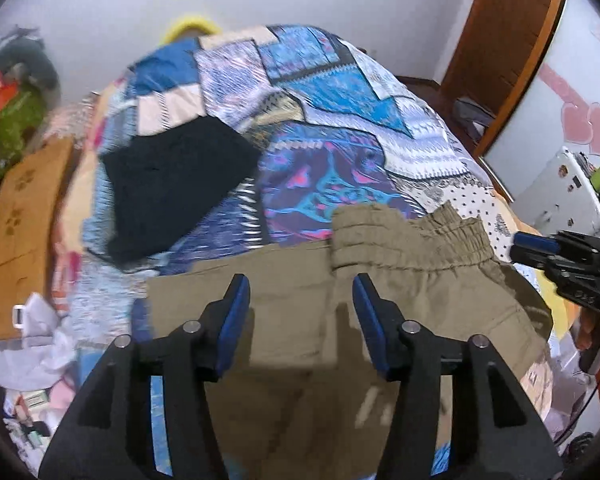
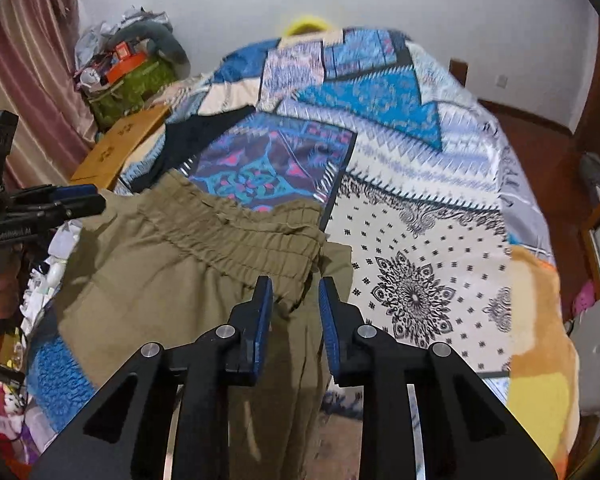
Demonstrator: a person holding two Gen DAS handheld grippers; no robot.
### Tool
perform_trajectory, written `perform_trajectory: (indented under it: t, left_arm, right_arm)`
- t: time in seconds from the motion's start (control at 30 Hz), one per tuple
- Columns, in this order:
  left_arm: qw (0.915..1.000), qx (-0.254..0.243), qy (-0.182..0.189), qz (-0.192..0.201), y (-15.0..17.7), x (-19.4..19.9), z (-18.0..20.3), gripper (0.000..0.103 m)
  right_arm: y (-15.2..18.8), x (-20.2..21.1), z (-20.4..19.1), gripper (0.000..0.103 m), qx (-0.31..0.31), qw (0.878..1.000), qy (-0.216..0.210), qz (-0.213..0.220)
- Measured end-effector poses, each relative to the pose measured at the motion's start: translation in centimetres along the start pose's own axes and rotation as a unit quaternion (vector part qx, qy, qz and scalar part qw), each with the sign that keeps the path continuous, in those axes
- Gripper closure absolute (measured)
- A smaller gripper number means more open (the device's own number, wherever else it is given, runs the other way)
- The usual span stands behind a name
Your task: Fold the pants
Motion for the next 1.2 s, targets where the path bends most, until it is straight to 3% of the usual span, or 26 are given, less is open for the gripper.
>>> perform_trajectory:
  t: [0.1, 0.2, 0.37, 0.43, 0.53, 0.7, 0.77, 0.93, 1.03, 1.2]
  left_arm:
    - [1.0, 0.003, 0.003, -0.004, 1.3, 1.7, -1.1, 0.044]
    - [0.9998, 0.0, 0.007, -0.019, 3.6, 2.7, -1.6, 0.042]
    - [0.9979, 0.006, 0.033, -0.055, 8.3, 3.1, -1.5, 0.037]
    - [0.9975, 0.002, 0.026, -0.066, 9.9, 2.9, -1.6, 0.037]
    - [0.9985, 0.005, 0.019, -0.052, 11.1, 3.3, -2.0, 0.035]
    - [0.9994, -0.012, -0.003, -0.033, 11.5, 4.4, -1.6, 0.059]
    - [0.9966, -0.048, -0.06, -0.029, 11.8, 4.7, -2.2, 0.071]
    - [0.9911, -0.031, -0.119, -0.051, 13.5, 5.1, -6.4, 0.08]
    - [0.9933, 0.017, -0.104, -0.047, 12.9, 5.8, -8.0, 0.08]
    - [0.9971, 0.039, -0.065, -0.001, 9.7, 7.4, -6.7, 0.077]
  right_arm:
    - [0.4, 1.3, -0.8, 0.065, 0.002, 1.0, -0.003, 0.011]
    - [1.5, 2.3, -2.2, 0.057, 0.028, 0.999, 0.004, 0.016]
    - [3.9, 1.9, -3.6, 0.057, 0.052, 0.999, 0.008, -0.008]
    - [4.5, 1.6, -3.6, 0.057, 0.05, 0.999, 0.012, -0.012]
    - [5.0, 1.5, -3.2, 0.057, 0.028, 0.999, 0.01, -0.012]
    - [5.4, 1.5, -3.1, 0.057, 0.007, 1.0, 0.007, -0.012]
    - [5.4, 1.6, -3.1, 0.057, 0.008, 1.0, 0.009, -0.01]
    - [5.7, 1.8, -3.0, 0.057, 0.002, 1.0, 0.009, -0.007]
    - [5.6, 1.9, -3.0, 0.057, -0.003, 1.0, 0.01, -0.007]
    - [5.0, 2.5, -3.2, 0.057, -0.005, 1.0, 0.014, 0.001]
Point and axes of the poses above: each gripper's, at about its wrist camera, not at the fingertips, and x roughly against the way its jaws point, z to its right, y to its underside, the point moved 8 cm from there along -x, roughly the way its jaws point, and after that the axes turned 14 degrees about z, right-handed, at the moved point
